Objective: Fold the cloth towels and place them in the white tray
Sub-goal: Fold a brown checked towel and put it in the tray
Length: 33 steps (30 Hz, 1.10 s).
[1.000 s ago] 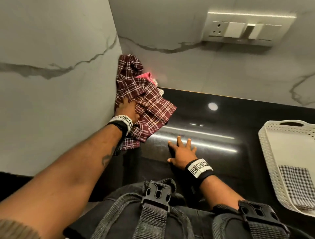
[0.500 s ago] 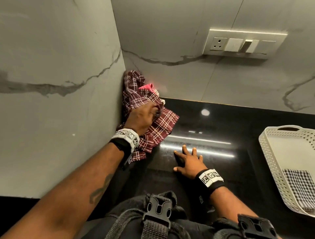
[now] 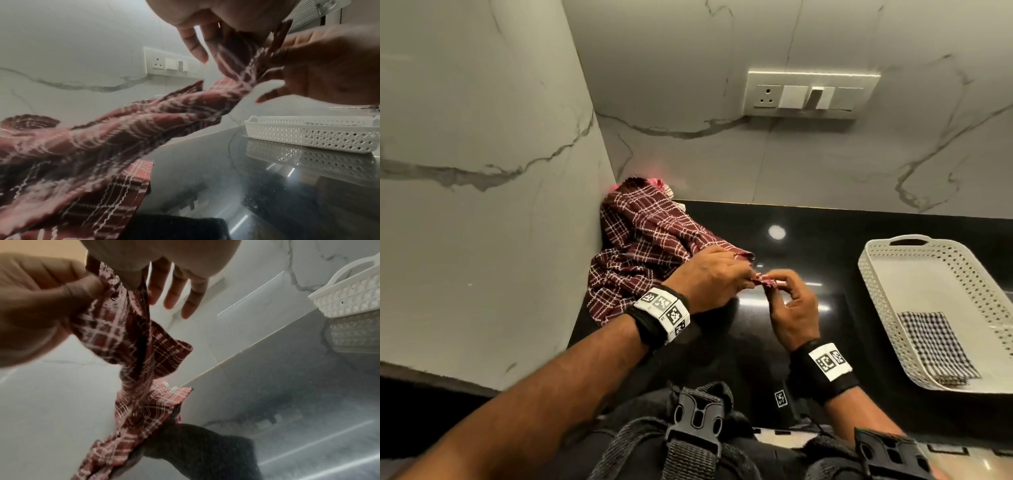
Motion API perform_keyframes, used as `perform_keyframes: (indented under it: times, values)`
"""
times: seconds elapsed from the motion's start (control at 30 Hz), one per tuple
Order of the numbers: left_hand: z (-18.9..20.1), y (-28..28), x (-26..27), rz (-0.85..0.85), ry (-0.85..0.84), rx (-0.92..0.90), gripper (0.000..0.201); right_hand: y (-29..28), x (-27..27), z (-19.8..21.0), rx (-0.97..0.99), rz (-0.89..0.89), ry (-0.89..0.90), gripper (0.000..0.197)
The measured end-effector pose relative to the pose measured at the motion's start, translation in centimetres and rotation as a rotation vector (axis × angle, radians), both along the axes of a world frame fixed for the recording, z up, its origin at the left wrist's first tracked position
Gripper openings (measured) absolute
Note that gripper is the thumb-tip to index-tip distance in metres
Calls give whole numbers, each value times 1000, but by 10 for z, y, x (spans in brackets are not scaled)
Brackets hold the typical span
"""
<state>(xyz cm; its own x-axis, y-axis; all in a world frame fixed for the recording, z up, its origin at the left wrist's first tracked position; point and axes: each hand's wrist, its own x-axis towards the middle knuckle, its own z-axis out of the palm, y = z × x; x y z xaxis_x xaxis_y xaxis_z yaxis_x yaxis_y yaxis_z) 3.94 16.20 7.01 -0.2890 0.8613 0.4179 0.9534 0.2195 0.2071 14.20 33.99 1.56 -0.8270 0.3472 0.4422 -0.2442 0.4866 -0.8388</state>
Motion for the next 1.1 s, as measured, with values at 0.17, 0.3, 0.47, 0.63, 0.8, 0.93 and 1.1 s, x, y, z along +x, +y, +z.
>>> perform_keyframes:
  times: [0.17, 0.3, 0.47, 0.63, 0.8, 0.93, 1.1]
  values:
    - [9, 27, 26, 88, 15, 90, 20, 32, 39, 37, -39, -88, 192, 19]
    - [30, 56, 69, 131, -62, 139, 17, 59, 71, 50, -56, -97, 130, 19]
    - [26, 74, 95, 211, -242, 65, 32, 77, 98, 57, 23, 38, -71, 13]
    - [22, 86, 129, 117, -335, 56, 51, 85, 115, 64, 143, 142, -171, 14]
    - [33, 78, 143, 226, -296, 157, 15, 93, 127, 58, 346, 125, -167, 8]
    - [51, 55, 139, 335, -240, 259, 10, 105, 135, 45, 439, -1, -236, 14]
    - [71, 12, 126, 537, -165, 330, 12, 125, 133, 43, 540, -187, -401, 21]
